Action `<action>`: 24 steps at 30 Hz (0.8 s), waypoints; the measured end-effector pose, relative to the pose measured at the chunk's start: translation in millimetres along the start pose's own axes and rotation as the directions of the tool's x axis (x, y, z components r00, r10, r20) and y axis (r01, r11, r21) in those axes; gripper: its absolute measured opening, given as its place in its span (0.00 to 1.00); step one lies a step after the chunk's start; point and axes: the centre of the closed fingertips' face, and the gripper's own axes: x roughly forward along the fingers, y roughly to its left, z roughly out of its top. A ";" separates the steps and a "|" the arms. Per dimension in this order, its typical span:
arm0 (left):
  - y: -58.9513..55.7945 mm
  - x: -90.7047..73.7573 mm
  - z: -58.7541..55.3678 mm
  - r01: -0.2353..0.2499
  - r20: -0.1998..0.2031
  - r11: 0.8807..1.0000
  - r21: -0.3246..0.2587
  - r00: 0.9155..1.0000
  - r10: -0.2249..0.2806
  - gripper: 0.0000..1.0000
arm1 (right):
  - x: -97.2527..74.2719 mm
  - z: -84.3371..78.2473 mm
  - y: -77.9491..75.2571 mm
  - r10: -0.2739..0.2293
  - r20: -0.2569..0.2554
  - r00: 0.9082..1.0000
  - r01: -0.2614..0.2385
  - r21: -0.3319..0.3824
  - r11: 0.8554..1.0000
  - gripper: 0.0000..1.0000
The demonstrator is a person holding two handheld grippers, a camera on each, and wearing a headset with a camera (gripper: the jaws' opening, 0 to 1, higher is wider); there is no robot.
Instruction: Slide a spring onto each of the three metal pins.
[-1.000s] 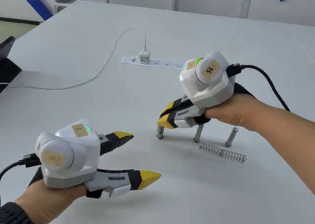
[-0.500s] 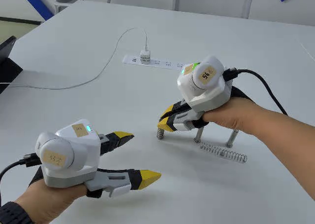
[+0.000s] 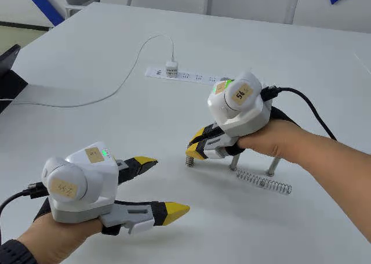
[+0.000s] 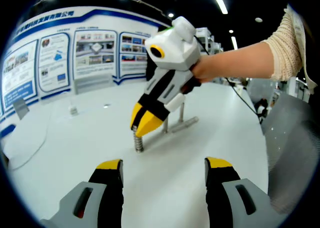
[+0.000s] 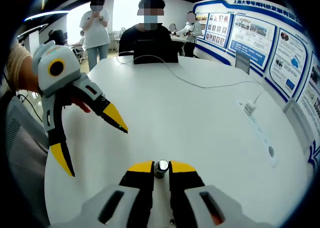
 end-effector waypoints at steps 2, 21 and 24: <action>0.0 -0.2 0.5 0.000 0.001 1.000 -0.001 1.000 0.000 0.67 | -0.3 0.0 0.0 -0.001 0.002 1.000 0.001 0.000 1.000 0.14; -2.3 1.7 2.7 0.008 0.001 1.000 0.005 1.000 -0.008 0.68 | -19.8 1.1 -1.2 -0.028 0.041 0.999 0.027 0.035 0.999 0.19; -2.8 2.0 3.2 0.008 0.001 1.000 0.005 1.000 -0.008 0.68 | -24.7 0.1 -0.7 -0.036 0.046 0.998 0.034 0.035 0.999 0.20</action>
